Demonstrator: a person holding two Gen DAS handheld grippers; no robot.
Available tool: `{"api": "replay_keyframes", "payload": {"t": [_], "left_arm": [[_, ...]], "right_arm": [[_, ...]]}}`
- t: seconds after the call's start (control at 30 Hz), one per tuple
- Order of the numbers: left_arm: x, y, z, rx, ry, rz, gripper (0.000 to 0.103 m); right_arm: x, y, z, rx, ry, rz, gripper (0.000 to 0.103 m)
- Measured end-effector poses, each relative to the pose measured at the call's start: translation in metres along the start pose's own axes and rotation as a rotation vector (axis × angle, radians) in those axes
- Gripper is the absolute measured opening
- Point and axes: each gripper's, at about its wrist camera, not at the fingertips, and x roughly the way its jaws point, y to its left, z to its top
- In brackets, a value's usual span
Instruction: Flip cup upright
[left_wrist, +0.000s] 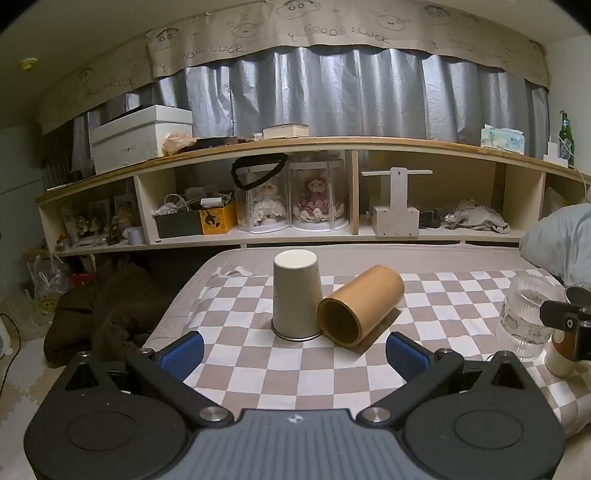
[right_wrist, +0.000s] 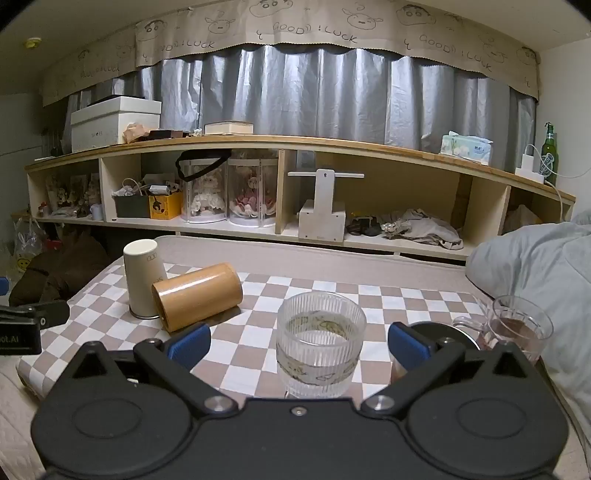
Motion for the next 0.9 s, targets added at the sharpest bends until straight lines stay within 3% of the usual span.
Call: {"api": "replay_keyframes", "payload": {"t": [0.9], "left_arm": [[0.0003, -0.0007, -0.0002, 0.008, 0.001, 0.001, 0.103]], "right_arm": [[-0.0009, -0.0002, -0.0008, -0.006, 0.004, -0.002, 0.103]]}}
